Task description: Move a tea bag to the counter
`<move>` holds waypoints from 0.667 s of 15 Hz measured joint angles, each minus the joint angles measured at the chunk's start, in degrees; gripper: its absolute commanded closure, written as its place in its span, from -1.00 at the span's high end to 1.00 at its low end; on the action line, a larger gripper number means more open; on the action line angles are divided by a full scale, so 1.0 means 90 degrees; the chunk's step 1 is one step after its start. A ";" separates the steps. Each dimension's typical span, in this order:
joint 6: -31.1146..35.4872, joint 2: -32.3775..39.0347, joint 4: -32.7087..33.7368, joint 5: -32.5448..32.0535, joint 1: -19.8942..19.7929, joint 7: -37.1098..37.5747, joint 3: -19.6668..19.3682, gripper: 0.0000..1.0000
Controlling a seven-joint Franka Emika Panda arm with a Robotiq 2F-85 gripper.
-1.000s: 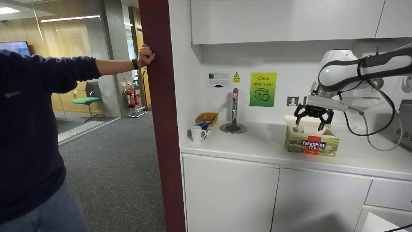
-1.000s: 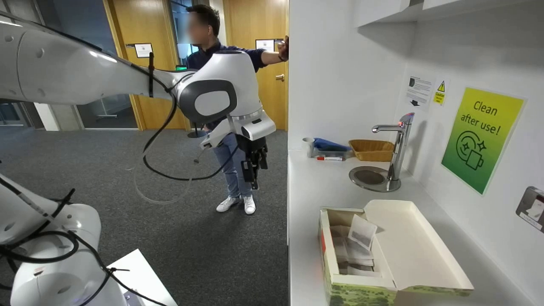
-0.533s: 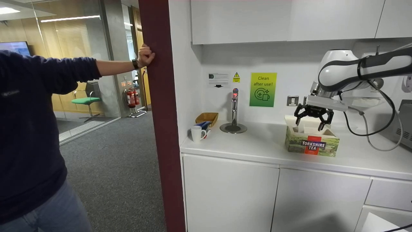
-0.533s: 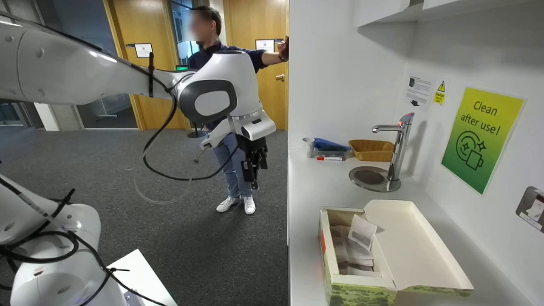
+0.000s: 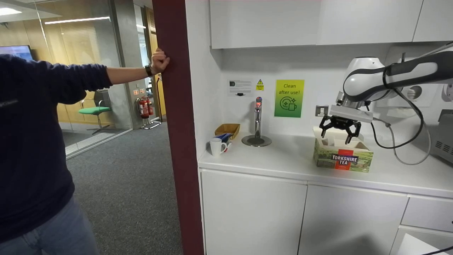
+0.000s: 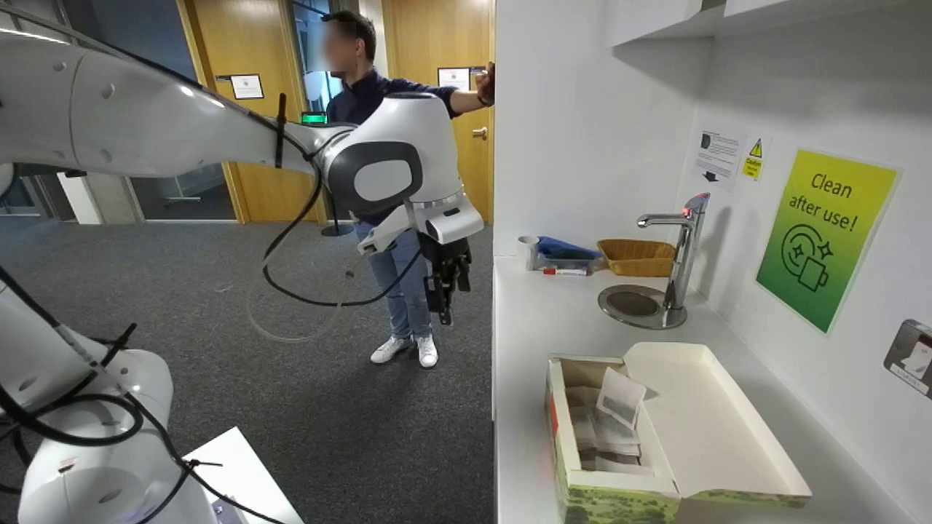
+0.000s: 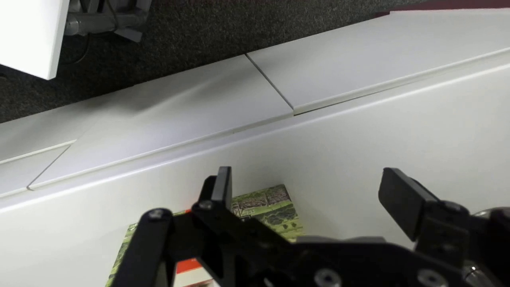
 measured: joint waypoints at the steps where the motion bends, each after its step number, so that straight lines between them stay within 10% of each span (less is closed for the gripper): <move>1: 0.0018 0.0175 0.0154 -0.0001 -0.0001 0.0150 -0.0009 1.00; 10: 0.0034 0.1494 0.1379 -0.0088 -0.0005 0.1211 -0.0439 1.00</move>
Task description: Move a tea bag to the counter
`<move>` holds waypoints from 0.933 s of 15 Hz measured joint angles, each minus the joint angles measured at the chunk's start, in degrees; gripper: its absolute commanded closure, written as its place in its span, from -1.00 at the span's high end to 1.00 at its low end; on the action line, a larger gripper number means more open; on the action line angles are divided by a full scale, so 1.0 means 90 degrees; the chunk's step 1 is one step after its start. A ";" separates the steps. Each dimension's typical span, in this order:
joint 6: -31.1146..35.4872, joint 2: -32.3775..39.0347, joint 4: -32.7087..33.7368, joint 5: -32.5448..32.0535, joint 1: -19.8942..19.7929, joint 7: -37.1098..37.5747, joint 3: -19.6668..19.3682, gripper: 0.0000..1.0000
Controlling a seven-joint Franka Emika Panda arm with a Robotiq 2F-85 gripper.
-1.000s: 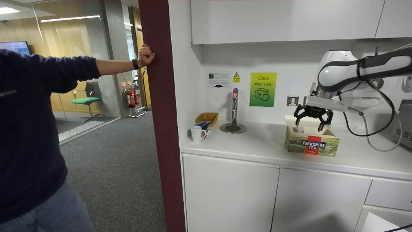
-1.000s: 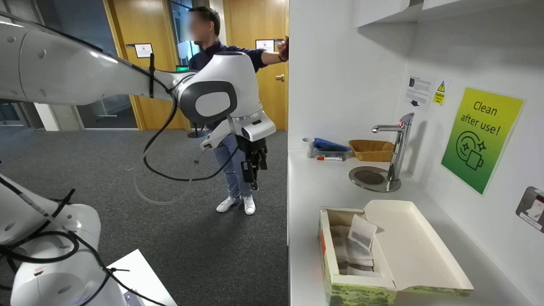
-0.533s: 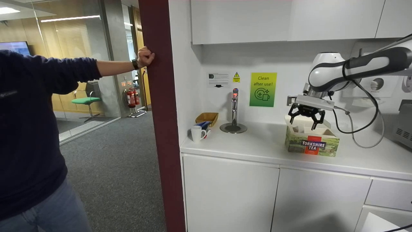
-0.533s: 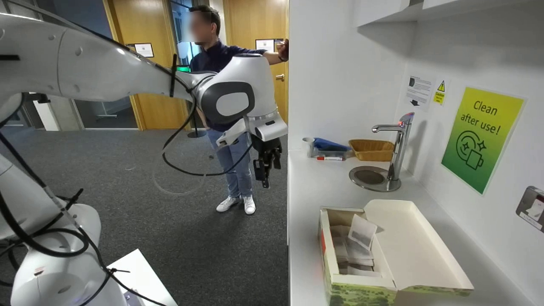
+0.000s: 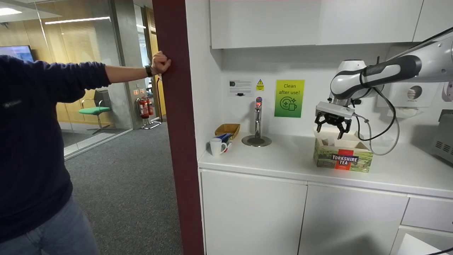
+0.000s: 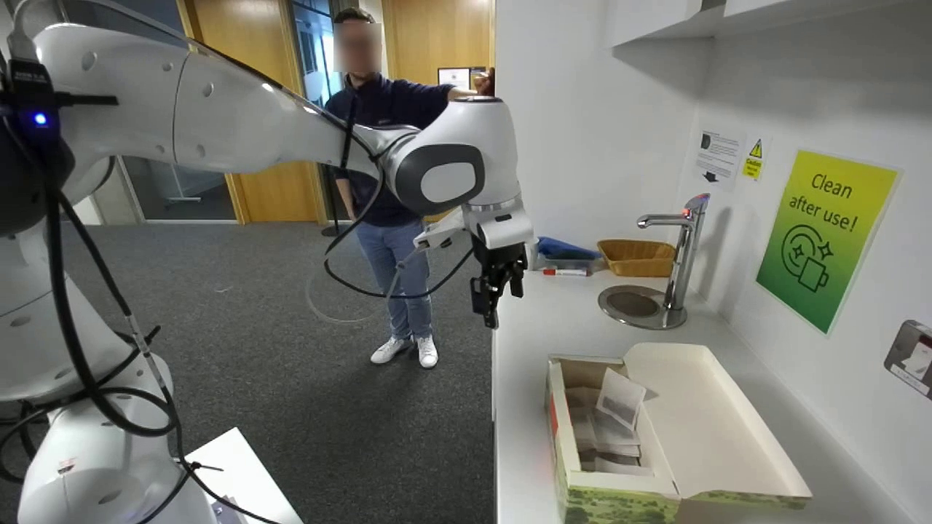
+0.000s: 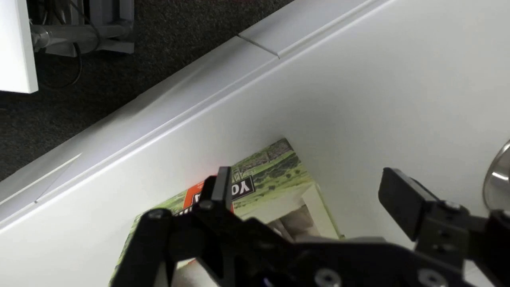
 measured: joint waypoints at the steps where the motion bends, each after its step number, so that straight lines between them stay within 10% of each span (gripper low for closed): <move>1: 0.0000 0.0120 0.0108 -0.0002 -0.0003 0.0010 -0.0124 1.00; 14: -0.0011 0.1370 0.1501 0.0073 -0.0014 -0.0150 -0.1157 1.00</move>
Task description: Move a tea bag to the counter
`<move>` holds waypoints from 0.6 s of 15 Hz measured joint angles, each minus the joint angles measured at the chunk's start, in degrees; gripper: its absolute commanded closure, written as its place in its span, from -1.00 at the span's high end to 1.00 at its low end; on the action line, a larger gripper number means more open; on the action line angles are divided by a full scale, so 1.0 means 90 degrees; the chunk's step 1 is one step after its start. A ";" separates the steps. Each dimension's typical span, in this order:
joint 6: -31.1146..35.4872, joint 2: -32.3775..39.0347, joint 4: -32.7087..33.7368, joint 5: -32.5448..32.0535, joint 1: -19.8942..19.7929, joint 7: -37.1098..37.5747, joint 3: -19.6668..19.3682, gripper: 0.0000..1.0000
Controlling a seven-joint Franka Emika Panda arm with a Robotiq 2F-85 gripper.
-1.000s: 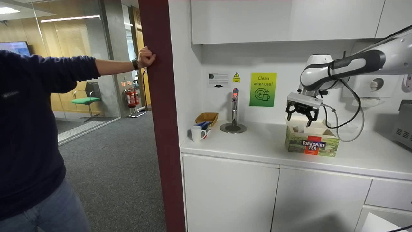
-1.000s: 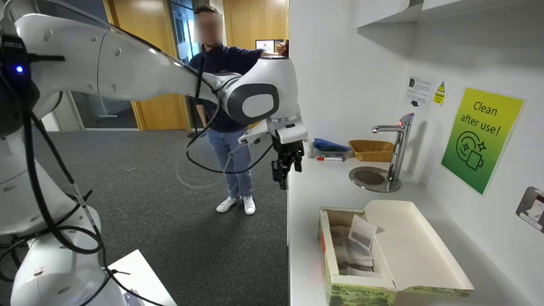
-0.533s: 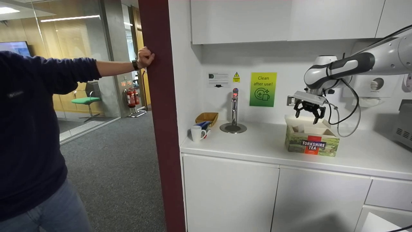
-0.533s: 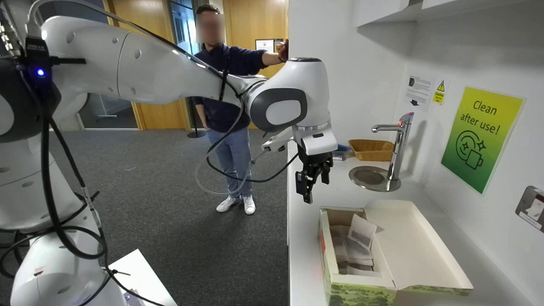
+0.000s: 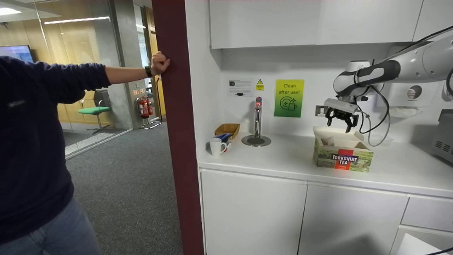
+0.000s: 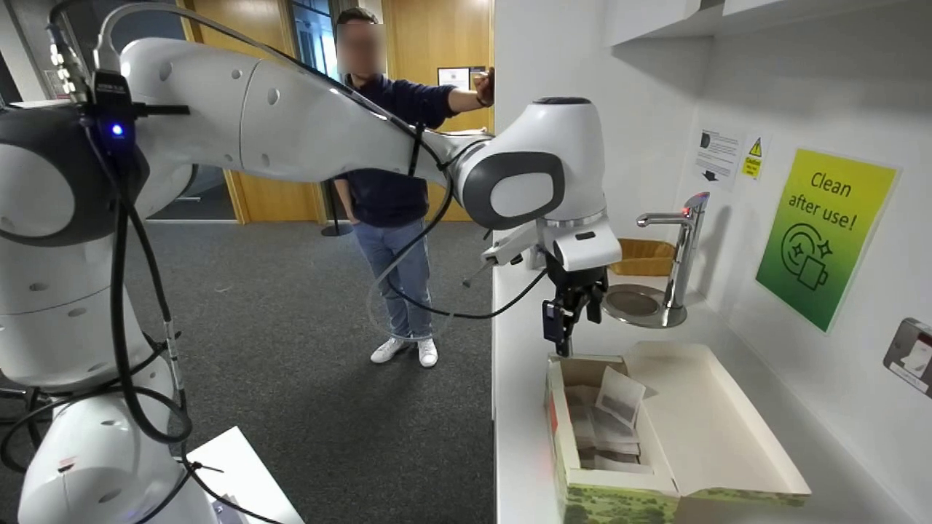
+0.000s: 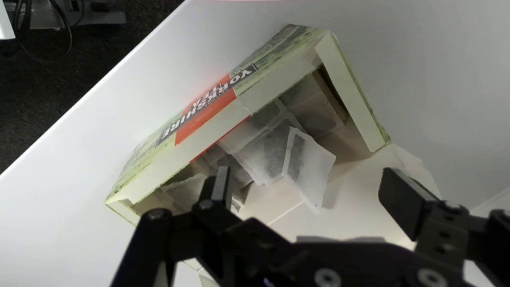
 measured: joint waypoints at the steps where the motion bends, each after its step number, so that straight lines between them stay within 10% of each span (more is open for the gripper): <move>1: -0.0005 0.0113 0.0108 0.0023 0.0000 -0.0042 -0.0021 1.00; 9: -0.0087 0.0900 0.0786 0.0292 -0.0001 -0.0505 -0.0094 1.00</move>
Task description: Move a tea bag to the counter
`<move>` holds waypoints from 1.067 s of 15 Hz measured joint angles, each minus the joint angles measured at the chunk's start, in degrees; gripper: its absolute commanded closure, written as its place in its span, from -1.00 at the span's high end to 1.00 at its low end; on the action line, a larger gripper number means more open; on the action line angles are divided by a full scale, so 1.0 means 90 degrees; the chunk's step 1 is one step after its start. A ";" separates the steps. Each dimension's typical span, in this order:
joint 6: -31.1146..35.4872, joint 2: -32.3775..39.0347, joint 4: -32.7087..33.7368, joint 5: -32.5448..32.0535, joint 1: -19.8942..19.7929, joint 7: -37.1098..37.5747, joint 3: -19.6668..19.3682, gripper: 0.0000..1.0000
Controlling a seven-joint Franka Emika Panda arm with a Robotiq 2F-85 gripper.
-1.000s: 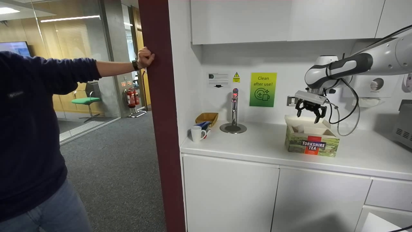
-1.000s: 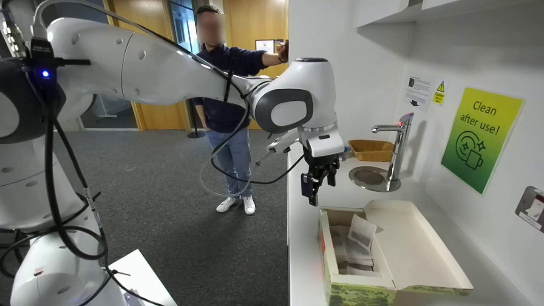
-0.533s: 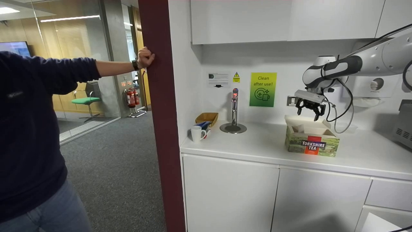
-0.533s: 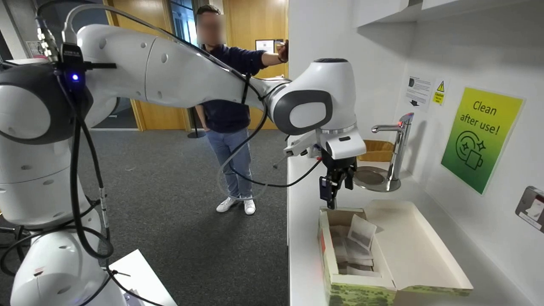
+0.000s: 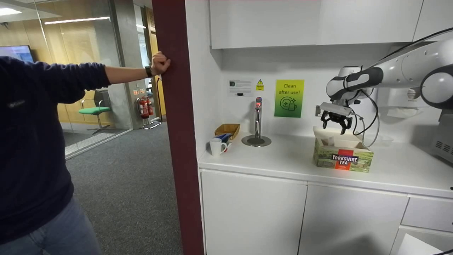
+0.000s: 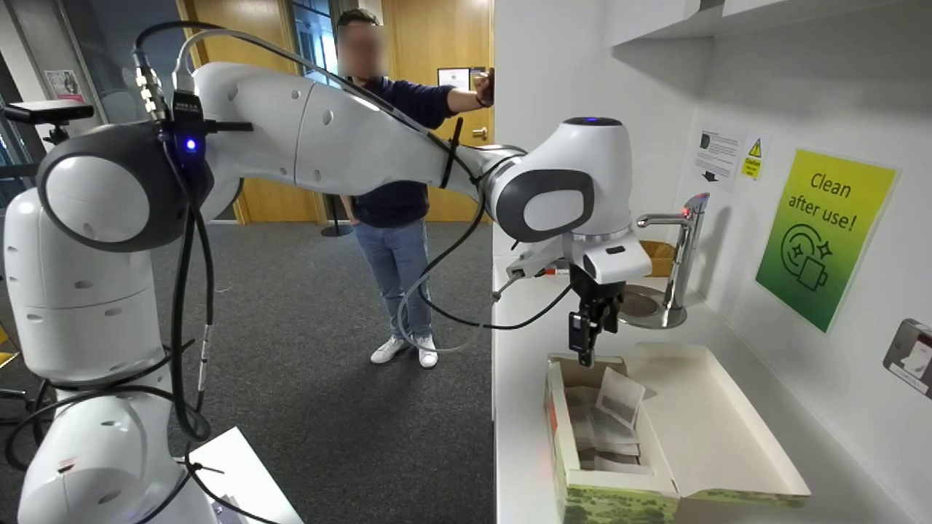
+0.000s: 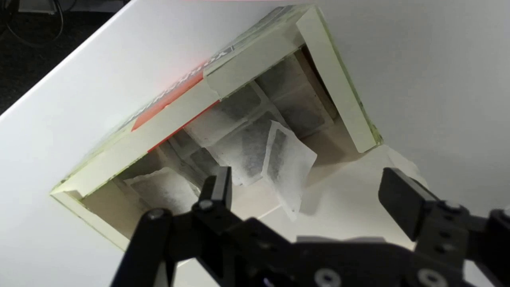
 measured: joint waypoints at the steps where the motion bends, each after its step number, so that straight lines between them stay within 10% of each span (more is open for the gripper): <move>1: -0.0003 0.0074 0.0056 0.0026 -0.0003 -0.0029 -0.0005 1.00; 16: -0.0096 0.0713 0.0528 0.0246 -0.0073 -0.0233 -0.0015 1.00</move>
